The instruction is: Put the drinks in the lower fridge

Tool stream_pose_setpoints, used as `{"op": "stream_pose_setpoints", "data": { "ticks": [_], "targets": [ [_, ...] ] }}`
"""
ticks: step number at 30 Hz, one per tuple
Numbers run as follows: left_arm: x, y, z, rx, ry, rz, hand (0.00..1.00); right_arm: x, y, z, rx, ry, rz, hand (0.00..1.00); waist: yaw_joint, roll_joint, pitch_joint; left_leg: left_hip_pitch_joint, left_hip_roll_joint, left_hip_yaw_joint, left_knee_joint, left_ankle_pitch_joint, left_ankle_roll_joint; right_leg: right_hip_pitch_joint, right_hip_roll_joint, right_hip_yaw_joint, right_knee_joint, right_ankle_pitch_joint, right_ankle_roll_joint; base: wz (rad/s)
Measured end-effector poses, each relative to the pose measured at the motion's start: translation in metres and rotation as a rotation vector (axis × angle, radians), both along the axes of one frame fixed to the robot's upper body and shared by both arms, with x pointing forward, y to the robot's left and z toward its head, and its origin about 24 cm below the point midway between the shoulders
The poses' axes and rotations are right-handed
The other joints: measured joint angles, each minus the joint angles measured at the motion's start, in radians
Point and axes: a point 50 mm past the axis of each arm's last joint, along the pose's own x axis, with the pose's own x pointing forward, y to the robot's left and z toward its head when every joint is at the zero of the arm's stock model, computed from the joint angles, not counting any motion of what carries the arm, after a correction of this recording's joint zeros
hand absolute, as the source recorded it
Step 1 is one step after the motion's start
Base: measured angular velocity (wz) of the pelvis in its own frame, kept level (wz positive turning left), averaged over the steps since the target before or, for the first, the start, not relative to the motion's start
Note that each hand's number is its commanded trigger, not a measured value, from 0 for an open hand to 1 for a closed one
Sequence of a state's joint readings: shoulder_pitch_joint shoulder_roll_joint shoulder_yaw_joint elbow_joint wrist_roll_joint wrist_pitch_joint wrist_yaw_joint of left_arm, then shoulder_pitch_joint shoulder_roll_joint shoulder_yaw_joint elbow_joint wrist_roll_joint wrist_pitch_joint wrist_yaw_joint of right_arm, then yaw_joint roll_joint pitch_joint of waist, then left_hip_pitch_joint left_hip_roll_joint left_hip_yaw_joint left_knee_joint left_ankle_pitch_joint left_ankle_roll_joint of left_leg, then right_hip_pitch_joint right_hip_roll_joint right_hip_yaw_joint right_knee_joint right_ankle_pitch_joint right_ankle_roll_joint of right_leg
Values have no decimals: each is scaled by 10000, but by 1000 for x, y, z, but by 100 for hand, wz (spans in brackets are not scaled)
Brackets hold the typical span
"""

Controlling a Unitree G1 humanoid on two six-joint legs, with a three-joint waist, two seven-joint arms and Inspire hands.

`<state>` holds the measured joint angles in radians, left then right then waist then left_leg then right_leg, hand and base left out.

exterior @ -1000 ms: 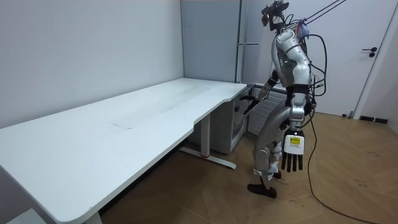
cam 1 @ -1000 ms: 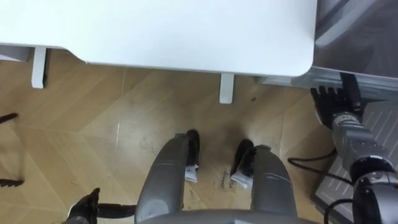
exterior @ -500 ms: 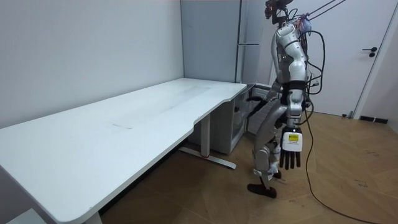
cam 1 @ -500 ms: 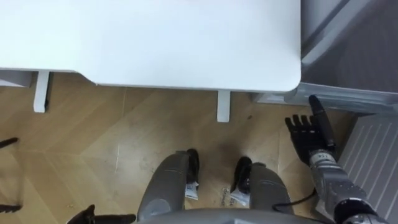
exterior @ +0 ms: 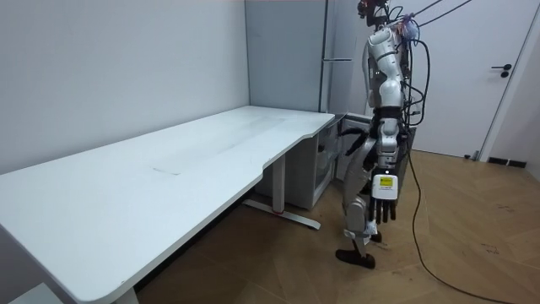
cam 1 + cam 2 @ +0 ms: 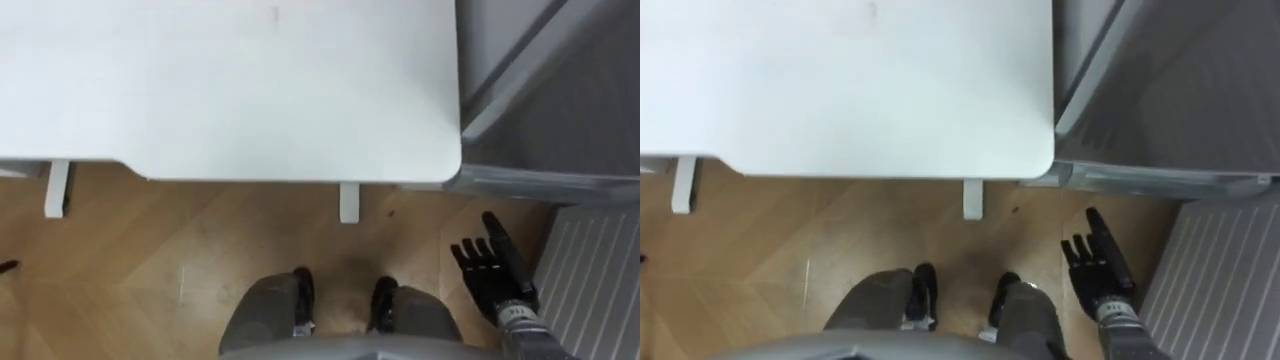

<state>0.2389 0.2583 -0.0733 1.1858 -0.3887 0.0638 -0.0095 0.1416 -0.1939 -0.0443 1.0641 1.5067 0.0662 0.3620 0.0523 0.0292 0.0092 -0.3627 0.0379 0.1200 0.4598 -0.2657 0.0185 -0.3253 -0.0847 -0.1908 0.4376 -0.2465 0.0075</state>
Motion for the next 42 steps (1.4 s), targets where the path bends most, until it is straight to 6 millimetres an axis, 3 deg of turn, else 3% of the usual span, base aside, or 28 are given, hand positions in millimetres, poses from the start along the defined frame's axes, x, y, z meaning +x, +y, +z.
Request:
{"op": "stream_pose_setpoints", "data": {
  "ticks": [2,4,6,10,13,16,18,23,26,42],
  "targets": [
    [-6,-2,-1,113,137,176,0,-12,0,-4,-79,562,103,0,-179,-155,-12,812,-72,103,-562,64,-34,705,31,126,-427,18,50,-6],
    [-11,-3,-1,260,290,229,0,-24,-3,-7,-178,1064,14,0,-251,-265,-108,1375,-100,139,-964,85,-58,1203,72,124,-800,40,84,-7],
    [-12,-4,-1,438,330,376,0,-39,-5,-9,-289,1551,-85,0,-380,-430,-132,1928,-122,147,-1235,89,-70,1709,109,127,-1137,55,108,-4],
    [-16,-6,-1,780,389,869,0,-52,-6,-11,-270,2145,-591,0,-641,-586,-130,2657,-140,156,-1551,91,-76,2441,156,211,-1512,94,157,-7],
    [-13,-3,-1,1111,163,1101,0,-52,-9,-11,-581,2663,-666,0,-952,-625,-94,3009,-139,176,-1638,91,-76,2924,198,184,-1896,198,181,-2],
    [-5,1,1,1450,-196,1215,0,-48,-18,-8,-1304,3253,-324,0,-1120,-725,-111,3246,-138,269,-1818,90,-76,3087,229,294,-1997,233,195,-10],
    [0,4,3,1658,-430,1249,0,-41,-25,-4,-1951,3489,-10,0,-1152,-766,-40,3398,-131,386,-1933,90,-77,3096,253,454,-1998,270,200,-22],
    [0,19,8,2153,-658,1695,0,-21,-70,21,-3989,4156,-253,0,-1333,-878,-22,3553,-148,489,-2096,85,-66,3047,274,734,-1967,402,266,-16],
    [-1,30,12,2482,-690,1900,0,-24,-90,31,-4521,4763,-622,0,-1374,-1056,-33,3530,-123,519,-2152,84,-64,3040,303,769,-1971,446,247,-6],
    [1,40,17,2737,-860,1489,0,-38,-115,44,-4879,5886,-2286,0,-1402,-1249,-79,3686,-99,640,-2108,86,-62,3217,331,820,-2018,495,242,0]
  ]
}}
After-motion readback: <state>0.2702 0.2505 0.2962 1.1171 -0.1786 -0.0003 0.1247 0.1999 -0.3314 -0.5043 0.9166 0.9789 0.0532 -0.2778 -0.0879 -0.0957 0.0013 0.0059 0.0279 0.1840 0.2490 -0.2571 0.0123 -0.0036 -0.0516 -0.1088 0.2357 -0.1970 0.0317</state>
